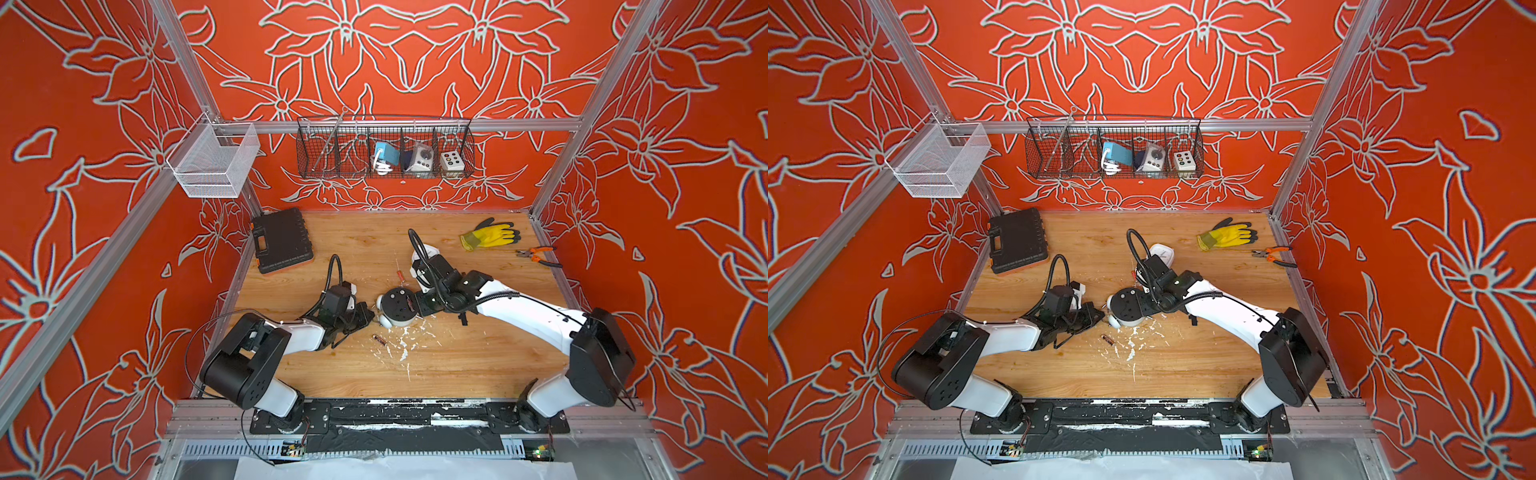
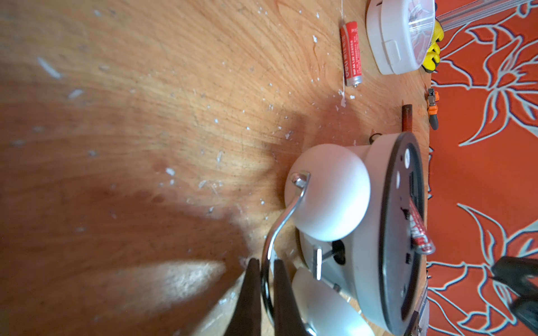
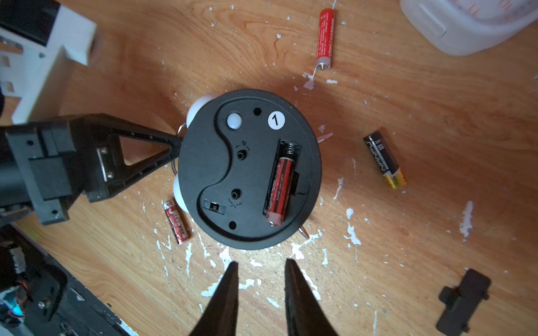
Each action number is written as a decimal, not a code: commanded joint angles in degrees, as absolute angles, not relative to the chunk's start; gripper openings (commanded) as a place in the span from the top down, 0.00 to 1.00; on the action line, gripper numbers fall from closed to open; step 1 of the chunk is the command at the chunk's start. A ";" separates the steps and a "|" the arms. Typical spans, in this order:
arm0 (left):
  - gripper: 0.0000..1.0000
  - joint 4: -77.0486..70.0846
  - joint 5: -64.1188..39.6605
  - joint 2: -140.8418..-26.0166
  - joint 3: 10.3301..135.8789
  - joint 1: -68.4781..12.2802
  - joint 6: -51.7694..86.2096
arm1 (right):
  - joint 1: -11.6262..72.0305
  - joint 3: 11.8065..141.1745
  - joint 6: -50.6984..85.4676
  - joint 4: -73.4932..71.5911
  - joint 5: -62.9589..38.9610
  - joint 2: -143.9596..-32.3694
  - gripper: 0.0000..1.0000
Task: Insert the battery into the alarm
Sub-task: Install the battery in the alarm.
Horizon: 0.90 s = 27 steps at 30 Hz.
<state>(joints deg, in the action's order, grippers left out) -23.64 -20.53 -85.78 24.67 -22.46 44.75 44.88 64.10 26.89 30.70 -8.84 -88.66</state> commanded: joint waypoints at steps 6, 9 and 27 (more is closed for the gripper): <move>1.00 -20.75 -19.55 -85.25 25.47 -22.59 42.13 | 45.00 64.41 29.44 29.70 -7.17 -92.33 0.83; 1.00 -20.43 -19.46 -85.06 25.55 -22.59 41.71 | 45.00 64.43 29.52 29.41 -6.95 -93.29 0.85; 1.00 -19.81 -19.78 -86.06 25.96 -22.68 39.82 | 44.92 65.21 28.74 29.53 -4.96 -96.32 0.89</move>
<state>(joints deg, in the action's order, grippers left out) -22.41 -20.36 -85.54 25.10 -22.48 41.56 44.91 64.12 28.64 28.95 -7.11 -95.13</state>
